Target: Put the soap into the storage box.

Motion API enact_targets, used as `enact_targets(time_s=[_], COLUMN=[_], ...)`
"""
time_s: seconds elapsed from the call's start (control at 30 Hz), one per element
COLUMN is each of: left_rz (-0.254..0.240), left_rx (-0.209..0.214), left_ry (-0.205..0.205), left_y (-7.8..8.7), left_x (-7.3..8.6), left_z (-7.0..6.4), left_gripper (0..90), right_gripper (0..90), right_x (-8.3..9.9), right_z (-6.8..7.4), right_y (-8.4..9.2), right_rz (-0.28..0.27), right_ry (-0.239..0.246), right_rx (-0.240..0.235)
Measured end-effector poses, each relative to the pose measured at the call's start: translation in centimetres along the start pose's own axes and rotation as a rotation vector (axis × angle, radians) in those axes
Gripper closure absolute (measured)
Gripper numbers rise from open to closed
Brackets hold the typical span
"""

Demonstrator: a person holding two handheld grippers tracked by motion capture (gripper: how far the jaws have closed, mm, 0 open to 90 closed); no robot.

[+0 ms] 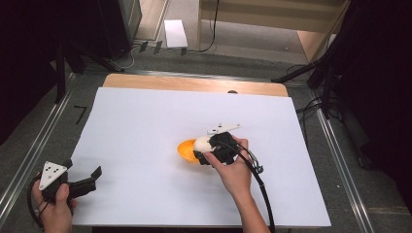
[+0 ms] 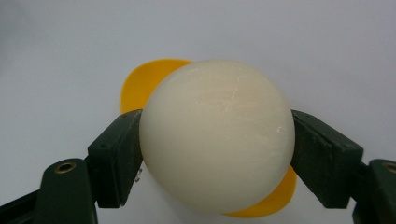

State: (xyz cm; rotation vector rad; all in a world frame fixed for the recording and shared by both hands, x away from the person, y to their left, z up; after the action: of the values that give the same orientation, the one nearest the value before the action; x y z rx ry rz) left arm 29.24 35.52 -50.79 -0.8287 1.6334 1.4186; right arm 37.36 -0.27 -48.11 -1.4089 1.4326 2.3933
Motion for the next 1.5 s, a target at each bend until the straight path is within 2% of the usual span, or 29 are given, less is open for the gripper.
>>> enact_targets(time_s=[0.87,1.5], left_rz=[0.001,-0.001], left_rx=[0.001,0.002], left_ry=[-0.001,-0.001], left_y=[0.0,0.0], left_x=[0.0,0.0], left_z=[0.0,0.0], left_gripper=[0.0,0.0], right_gripper=[23.1,23.0], right_x=[0.4,0.7], right_z=[0.0,0.2], right_y=[-1.9,-2.2], right_rz=[0.034,0.046], right_ry=[-0.016,-0.022], right_rx=[0.008,0.01])
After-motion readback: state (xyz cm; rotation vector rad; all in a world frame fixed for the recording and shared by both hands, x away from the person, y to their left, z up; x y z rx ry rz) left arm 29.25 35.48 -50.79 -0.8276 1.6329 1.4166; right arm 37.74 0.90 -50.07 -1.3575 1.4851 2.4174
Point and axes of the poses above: each handheld gripper's, and its own axes: y roughly backward along the jaws, x roughly out of its underside, z roughly to its left, the point moved 10 cm from there along -y, roughly forward along the jaws, and after that the axes turned 1 degree about -x, right-handed, at the moved point
